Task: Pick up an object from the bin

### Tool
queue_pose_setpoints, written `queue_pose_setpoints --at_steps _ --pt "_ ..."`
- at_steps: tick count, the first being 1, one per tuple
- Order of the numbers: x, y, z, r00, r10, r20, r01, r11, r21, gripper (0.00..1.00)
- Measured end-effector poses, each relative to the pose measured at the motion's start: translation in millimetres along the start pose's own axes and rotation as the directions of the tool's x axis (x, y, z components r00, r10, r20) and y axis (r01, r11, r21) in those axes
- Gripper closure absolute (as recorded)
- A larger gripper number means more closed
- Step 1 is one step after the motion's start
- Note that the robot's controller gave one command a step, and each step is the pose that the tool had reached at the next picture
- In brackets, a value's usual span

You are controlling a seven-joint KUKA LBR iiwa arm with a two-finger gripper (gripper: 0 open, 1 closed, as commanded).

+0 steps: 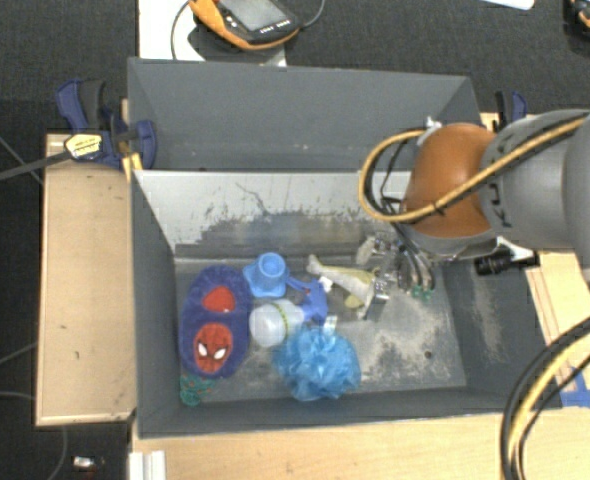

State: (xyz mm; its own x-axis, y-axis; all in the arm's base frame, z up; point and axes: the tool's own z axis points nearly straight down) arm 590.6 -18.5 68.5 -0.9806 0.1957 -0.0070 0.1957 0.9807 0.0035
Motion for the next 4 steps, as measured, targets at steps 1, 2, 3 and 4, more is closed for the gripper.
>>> queue_pose_setpoints --at_steps 1,2,3,4 --pt "6.7 4.5 -3.3 0.999 -0.034 0.003 0.034 0.999 0.000 0.00" --pt "-0.3 1.8 -3.8 1.000 -0.007 0.007 0.007 1.000 -0.002 0.00" --pt "4.5 4.1 -4.5 1.000 -0.029 0.008 0.029 1.000 -0.001 1.00" --pt "4.5 4.1 -4.5 1.000 -0.029 0.008 0.029 1.000 -0.001 1.00"
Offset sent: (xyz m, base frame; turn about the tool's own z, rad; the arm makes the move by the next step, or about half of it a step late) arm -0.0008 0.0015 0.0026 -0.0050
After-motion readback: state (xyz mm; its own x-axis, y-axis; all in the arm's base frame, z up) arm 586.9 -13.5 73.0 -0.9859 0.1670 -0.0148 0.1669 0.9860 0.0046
